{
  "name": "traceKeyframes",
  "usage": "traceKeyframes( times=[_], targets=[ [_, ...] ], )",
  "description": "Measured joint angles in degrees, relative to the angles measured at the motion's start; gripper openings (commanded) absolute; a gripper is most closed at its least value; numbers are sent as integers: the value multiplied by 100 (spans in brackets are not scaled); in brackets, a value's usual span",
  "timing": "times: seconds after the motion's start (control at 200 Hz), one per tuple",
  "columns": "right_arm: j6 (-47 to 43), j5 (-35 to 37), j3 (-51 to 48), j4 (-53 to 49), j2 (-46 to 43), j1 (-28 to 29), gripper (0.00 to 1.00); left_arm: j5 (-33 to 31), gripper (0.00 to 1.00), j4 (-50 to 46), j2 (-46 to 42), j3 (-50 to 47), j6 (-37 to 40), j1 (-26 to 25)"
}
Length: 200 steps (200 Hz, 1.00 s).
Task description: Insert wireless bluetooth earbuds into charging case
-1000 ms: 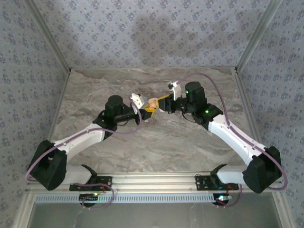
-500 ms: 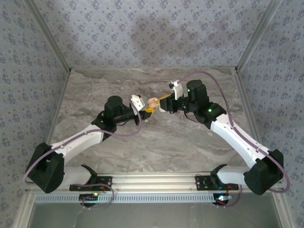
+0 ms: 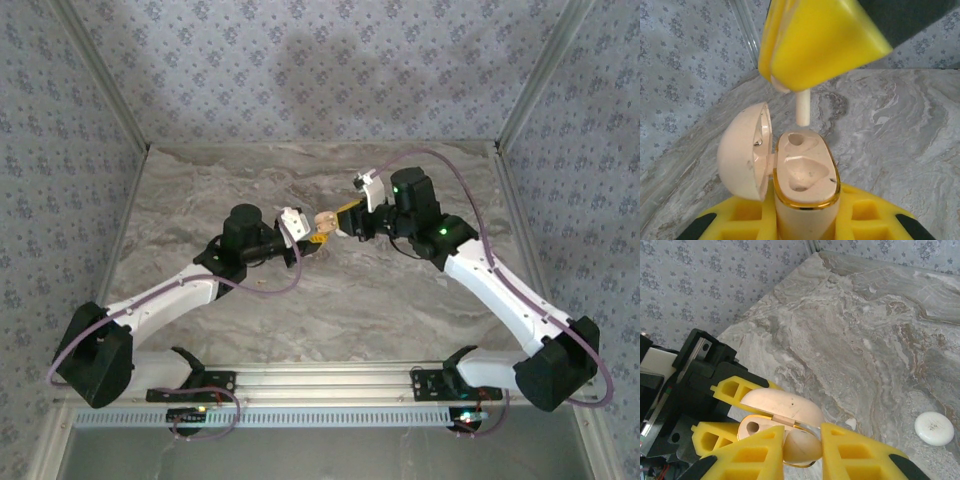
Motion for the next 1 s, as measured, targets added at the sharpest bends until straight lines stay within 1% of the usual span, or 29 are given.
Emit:
traceKeyframes(
  times=[0.355, 0.999],
  targets=[
    [-74, 96, 0, -103, 81, 17, 23, -17, 17, -35, -2, 0, -2, 0],
    [-85, 131, 0, 55, 168, 55, 23, -15, 17, -15, -9, 0, -48, -2]
  ],
)
